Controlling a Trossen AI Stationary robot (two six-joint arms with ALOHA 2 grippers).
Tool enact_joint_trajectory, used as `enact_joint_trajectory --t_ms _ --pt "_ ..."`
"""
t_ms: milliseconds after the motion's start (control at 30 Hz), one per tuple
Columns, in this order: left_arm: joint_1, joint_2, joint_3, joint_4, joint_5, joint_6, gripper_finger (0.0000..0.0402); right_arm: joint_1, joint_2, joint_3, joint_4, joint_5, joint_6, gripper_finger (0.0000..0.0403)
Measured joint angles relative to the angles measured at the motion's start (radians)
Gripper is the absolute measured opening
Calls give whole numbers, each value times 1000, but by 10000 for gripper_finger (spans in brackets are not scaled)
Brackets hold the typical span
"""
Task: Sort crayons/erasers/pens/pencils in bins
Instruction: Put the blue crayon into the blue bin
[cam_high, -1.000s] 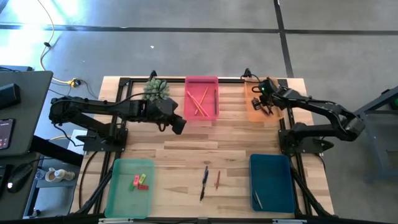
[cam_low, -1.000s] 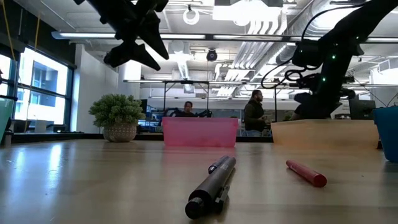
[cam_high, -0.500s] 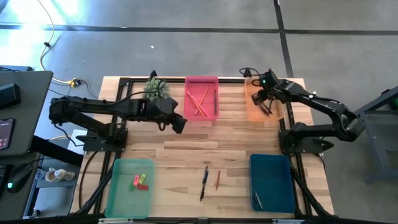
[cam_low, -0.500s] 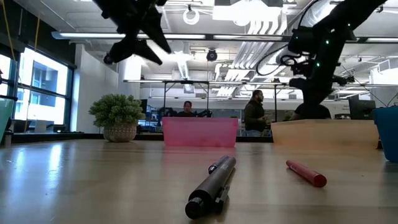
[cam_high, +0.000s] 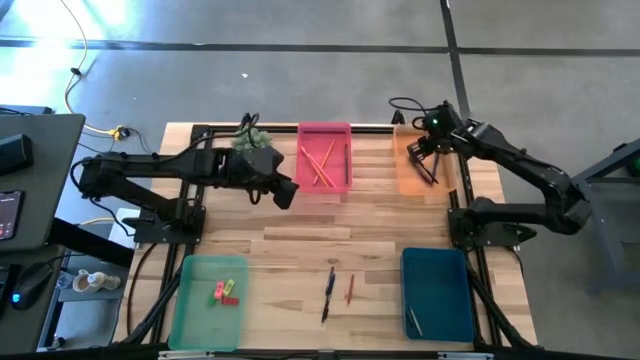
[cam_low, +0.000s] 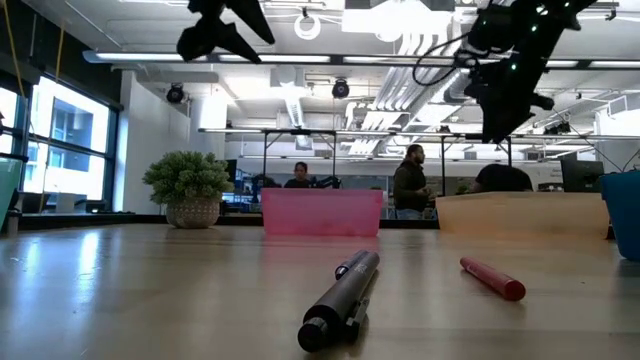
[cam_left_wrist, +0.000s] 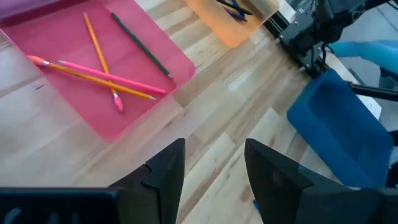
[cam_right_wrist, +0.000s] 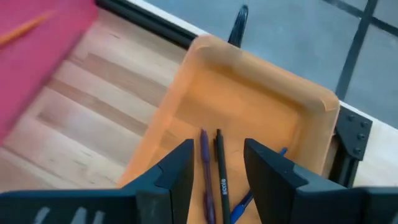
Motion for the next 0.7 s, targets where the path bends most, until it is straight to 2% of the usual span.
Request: enact_joint_trajectory --t_ms 333,700 --pt "-27 0 146 -199 0 -8 156 114 -149 3 -25 -26 180 131" --pt "-90 0 214 -286 0 -94 156 290 -163 3 -32 -26 377 131"
